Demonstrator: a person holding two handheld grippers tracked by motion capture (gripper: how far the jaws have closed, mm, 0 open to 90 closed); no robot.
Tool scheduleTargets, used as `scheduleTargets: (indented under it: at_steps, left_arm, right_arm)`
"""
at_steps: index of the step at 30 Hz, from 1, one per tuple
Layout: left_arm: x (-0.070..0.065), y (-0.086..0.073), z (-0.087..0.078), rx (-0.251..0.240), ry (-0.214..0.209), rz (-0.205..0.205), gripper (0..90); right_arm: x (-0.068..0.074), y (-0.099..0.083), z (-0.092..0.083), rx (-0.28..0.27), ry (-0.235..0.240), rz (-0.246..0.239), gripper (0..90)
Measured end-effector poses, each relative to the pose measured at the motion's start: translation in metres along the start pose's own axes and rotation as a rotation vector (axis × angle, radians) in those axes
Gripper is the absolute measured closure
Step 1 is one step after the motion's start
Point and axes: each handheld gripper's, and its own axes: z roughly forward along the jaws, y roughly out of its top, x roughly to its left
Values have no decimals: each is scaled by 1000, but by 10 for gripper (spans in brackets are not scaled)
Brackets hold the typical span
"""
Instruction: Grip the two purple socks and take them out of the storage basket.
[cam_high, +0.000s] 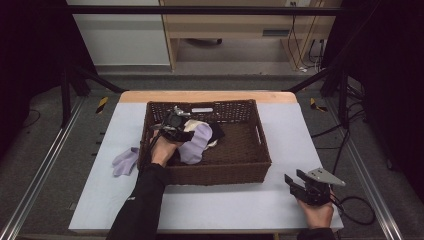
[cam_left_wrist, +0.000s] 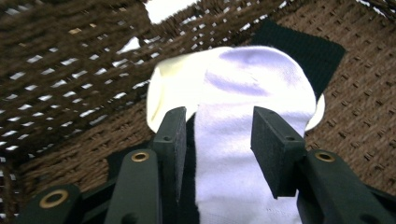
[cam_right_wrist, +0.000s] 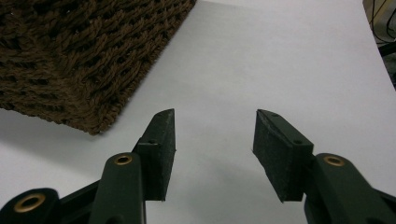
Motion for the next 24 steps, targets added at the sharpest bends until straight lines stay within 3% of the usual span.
scheduleTargets:
  at_steps: [8, 17, 24]
  left_arm:
    - [-3, -1, 8, 65, 1, 52, 568]
    - [-8, -1, 19, 89, 12, 126, 596]
    - [-10, -1, 26, 180, 16, 129, 633]
  right_arm:
    - [0, 0, 0, 1, 1, -1, 492]
    - [1, 0, 1, 5, 7, 4, 496]
    - [1, 0, 1, 5, 8, 0, 497]
